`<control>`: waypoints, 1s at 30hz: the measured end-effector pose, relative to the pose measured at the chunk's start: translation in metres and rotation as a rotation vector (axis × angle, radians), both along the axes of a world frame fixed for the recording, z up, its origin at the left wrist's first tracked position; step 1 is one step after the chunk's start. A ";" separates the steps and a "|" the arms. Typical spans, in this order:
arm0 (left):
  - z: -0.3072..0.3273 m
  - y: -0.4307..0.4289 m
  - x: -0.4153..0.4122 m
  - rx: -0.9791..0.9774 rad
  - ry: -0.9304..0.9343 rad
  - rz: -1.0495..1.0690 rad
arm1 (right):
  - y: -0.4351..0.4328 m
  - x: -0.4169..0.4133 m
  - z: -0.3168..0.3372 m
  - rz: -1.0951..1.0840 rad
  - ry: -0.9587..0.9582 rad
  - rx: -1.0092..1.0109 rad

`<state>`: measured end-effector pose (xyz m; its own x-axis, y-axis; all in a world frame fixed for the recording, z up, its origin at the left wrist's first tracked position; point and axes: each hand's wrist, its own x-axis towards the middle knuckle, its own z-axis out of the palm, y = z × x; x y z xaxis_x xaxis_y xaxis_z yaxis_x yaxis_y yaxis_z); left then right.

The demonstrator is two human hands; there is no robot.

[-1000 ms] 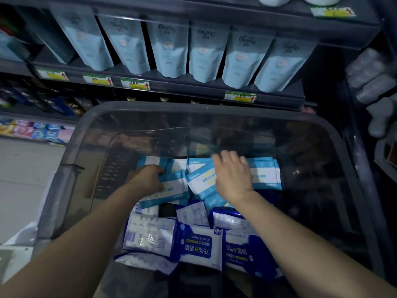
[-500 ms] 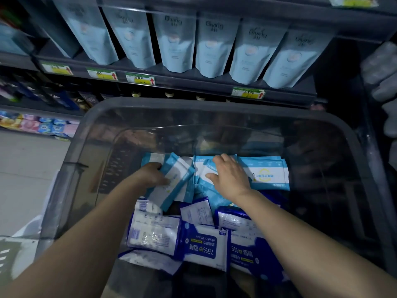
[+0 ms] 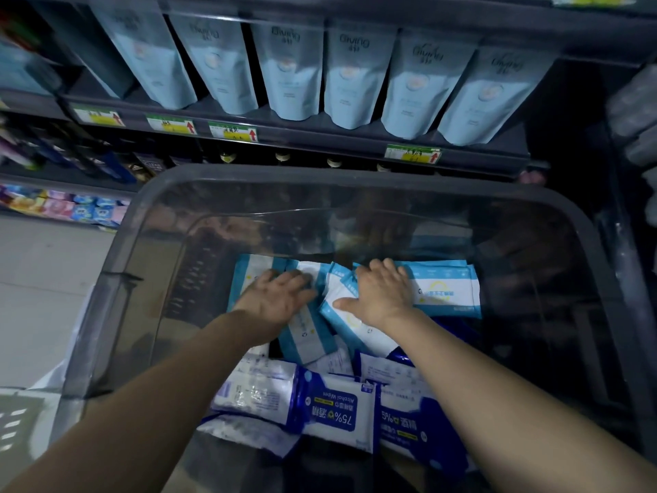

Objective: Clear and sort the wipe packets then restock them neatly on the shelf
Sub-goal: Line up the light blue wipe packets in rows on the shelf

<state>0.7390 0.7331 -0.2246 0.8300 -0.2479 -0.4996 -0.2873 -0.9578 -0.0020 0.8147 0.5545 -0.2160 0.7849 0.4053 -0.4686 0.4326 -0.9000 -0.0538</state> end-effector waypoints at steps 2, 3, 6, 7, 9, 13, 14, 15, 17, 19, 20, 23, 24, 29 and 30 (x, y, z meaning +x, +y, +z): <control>-0.005 -0.003 -0.002 0.078 0.000 -0.062 | -0.002 -0.003 -0.001 -0.042 0.015 0.061; -0.006 -0.005 -0.002 0.126 -0.031 -0.069 | -0.003 -0.004 -0.001 -0.084 0.037 0.098; 0.000 -0.013 0.000 0.136 -0.088 0.008 | -0.004 -0.006 0.004 -0.168 0.077 0.145; 0.000 -0.011 -0.001 0.077 -0.045 0.131 | -0.005 -0.006 0.006 -0.168 0.064 0.148; -0.003 0.000 -0.005 -0.172 0.057 0.559 | -0.007 -0.004 0.011 -0.160 0.026 0.154; -0.010 0.008 -0.005 -0.604 0.105 1.207 | -0.012 -0.004 0.014 -0.160 0.002 0.176; -0.011 0.003 -0.004 -0.587 0.093 1.246 | -0.012 -0.005 0.013 -0.164 0.000 0.176; -0.012 -0.004 -0.002 -0.535 0.077 1.249 | -0.013 -0.006 0.013 -0.166 -0.001 0.176; -0.012 -0.020 0.001 -0.404 0.064 1.222 | -0.013 -0.007 0.012 -0.162 0.032 0.177; -0.009 -0.037 0.004 -0.316 0.088 1.188 | -0.014 -0.007 0.013 -0.149 0.103 0.169; -0.009 -0.044 0.005 -0.296 0.111 1.185 | -0.014 -0.006 0.014 -0.142 0.141 0.157; -0.010 -0.057 0.010 -0.308 0.172 1.276 | -0.016 -0.006 0.018 -0.124 0.208 0.118; -0.012 -0.058 0.010 -0.316 0.176 1.308 | -0.017 -0.006 0.019 -0.139 0.222 0.123; -0.018 -0.053 0.003 -0.519 0.174 1.460 | -0.029 -0.009 0.020 -0.253 0.252 0.213; -0.018 -0.053 0.001 -0.571 0.147 1.503 | -0.031 -0.010 0.021 -0.262 0.238 0.227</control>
